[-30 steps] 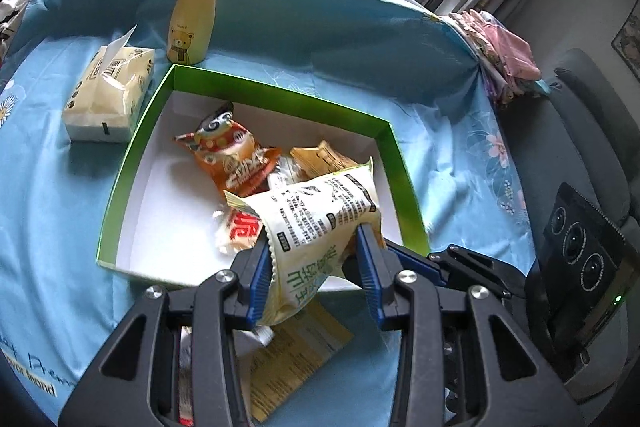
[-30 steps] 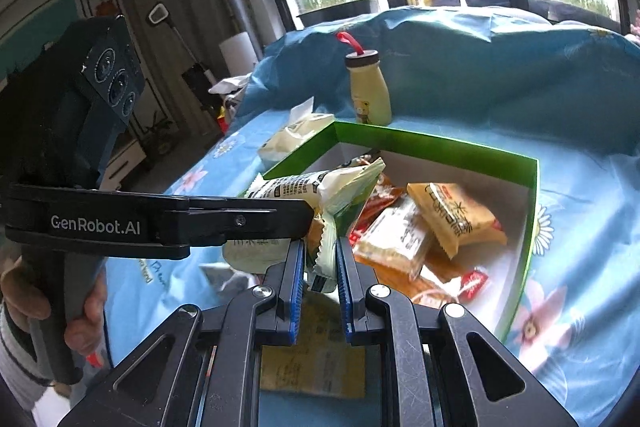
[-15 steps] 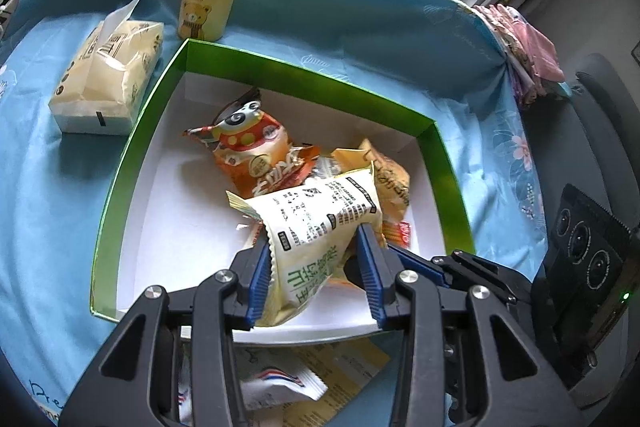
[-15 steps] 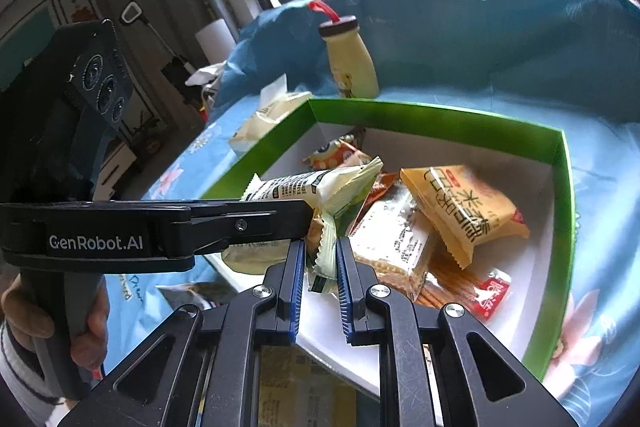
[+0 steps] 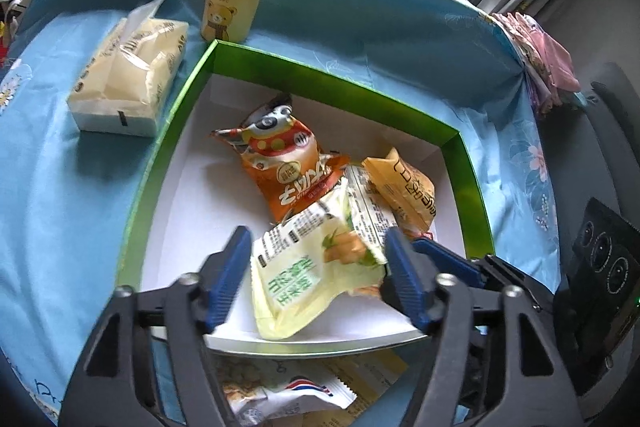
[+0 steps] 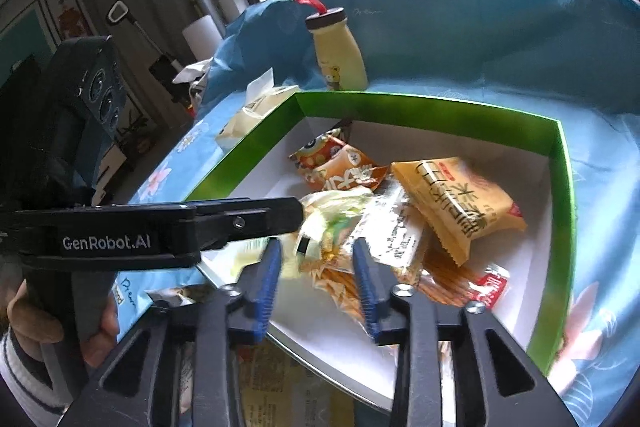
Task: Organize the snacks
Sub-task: 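Withdraw the left tool toward the remaining snack packs, then lower the left tool and grasp the white red-edged biscuit pack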
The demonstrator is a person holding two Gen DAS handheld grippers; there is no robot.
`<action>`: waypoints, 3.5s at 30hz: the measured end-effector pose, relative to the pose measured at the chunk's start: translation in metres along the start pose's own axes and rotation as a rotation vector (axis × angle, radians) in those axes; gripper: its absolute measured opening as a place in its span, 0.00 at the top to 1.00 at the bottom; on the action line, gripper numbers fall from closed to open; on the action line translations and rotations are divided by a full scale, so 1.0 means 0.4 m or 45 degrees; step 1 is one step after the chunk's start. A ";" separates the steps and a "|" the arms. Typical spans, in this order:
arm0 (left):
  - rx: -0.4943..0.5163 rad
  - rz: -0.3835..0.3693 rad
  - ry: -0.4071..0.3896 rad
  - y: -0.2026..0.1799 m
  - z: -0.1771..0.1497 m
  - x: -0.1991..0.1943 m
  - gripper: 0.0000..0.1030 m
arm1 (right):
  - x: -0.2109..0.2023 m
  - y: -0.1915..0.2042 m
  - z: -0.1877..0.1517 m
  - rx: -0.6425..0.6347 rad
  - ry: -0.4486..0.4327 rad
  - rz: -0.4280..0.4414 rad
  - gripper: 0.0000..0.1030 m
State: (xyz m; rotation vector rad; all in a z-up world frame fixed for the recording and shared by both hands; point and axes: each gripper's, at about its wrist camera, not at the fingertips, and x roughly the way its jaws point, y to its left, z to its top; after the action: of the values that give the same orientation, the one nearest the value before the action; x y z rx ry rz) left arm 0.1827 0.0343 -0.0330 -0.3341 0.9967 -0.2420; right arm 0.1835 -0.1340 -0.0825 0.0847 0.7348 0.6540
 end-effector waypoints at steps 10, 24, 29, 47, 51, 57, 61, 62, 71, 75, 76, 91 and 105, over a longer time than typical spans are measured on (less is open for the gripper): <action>0.001 0.042 -0.077 0.011 -0.014 -0.090 0.16 | -0.096 -0.012 -0.024 0.022 -0.067 -0.005 0.50; -0.012 0.072 -0.076 0.037 -0.161 -0.187 0.16 | -0.178 0.049 -0.154 -0.021 -0.020 0.021 0.42; -0.024 0.104 -0.066 0.048 -0.219 -0.203 0.16 | -0.181 0.083 -0.195 -0.056 0.020 0.044 0.42; -0.123 0.093 -0.078 0.071 -0.355 -0.262 0.16 | -0.186 0.148 -0.243 -0.043 0.066 0.099 0.42; -0.152 0.103 -0.081 0.092 -0.368 -0.269 0.16 | -0.188 0.158 -0.246 -0.026 0.062 0.101 0.42; -0.177 0.089 -0.080 0.114 -0.375 -0.267 0.16 | -0.168 0.185 -0.239 -0.060 0.087 0.087 0.42; -0.199 0.081 -0.085 0.134 -0.368 -0.264 0.16 | -0.153 0.208 -0.232 -0.080 0.092 0.093 0.42; -0.210 0.079 -0.083 0.142 -0.367 -0.261 0.16 | -0.147 0.214 -0.231 -0.087 0.099 0.092 0.42; -0.229 0.037 -0.055 0.175 -0.365 -0.227 0.16 | -0.096 0.249 -0.236 -0.137 0.152 0.075 0.42; -0.228 0.033 -0.051 0.184 -0.361 -0.216 0.16 | -0.068 0.251 -0.247 -0.129 0.172 0.071 0.42; -0.231 0.030 -0.051 0.187 -0.360 -0.213 0.16 | -0.061 0.252 -0.250 -0.128 0.178 0.069 0.42; -0.281 -0.132 0.017 0.229 -0.338 -0.154 0.16 | -0.006 0.267 -0.263 -0.187 0.230 0.049 0.42; -0.242 -0.273 0.084 0.186 -0.323 -0.104 0.23 | 0.033 0.273 -0.262 -0.230 0.247 0.067 0.42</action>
State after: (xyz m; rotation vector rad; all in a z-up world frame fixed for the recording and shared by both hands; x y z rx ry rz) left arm 0.0544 0.0964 -0.0935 -0.6116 1.0521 -0.3553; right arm 0.0658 -0.0545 -0.1368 -0.1276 0.8583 0.7835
